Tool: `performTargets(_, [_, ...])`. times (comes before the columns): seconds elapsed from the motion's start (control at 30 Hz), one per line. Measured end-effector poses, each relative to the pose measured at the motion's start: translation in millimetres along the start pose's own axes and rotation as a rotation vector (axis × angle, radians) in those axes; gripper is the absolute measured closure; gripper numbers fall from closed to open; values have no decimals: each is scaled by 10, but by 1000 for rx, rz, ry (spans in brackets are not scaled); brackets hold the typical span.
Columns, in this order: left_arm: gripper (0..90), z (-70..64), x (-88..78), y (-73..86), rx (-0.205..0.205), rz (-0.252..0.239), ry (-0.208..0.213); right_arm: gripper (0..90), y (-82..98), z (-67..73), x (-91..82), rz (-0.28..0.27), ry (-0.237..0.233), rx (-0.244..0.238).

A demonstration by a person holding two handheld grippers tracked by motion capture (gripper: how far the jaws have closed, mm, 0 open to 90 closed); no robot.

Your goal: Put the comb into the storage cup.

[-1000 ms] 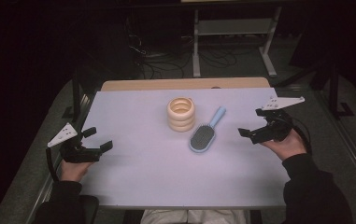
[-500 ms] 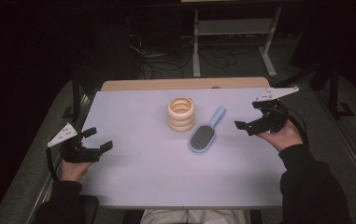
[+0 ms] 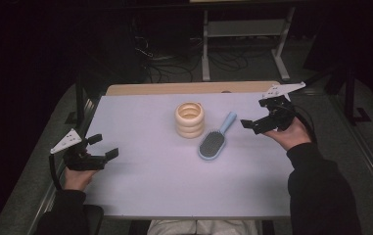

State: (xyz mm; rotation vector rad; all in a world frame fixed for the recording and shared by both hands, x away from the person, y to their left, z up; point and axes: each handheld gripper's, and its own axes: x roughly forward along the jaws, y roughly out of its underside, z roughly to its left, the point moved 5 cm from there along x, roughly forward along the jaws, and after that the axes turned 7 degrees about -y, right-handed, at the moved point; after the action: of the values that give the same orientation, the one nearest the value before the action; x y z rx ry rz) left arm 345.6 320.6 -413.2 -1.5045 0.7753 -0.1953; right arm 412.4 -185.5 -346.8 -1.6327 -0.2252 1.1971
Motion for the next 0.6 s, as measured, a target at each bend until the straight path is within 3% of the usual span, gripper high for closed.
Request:
performTargets(0.23, [0, 3, 2, -1, 0, 0, 1, 0, -42, -77, 88, -20, -7, 15])
performTargets(0.6, [0, -1, 16, 7, -5, 8, 22, 0, -75, -285, 288, 12, 10, 30])
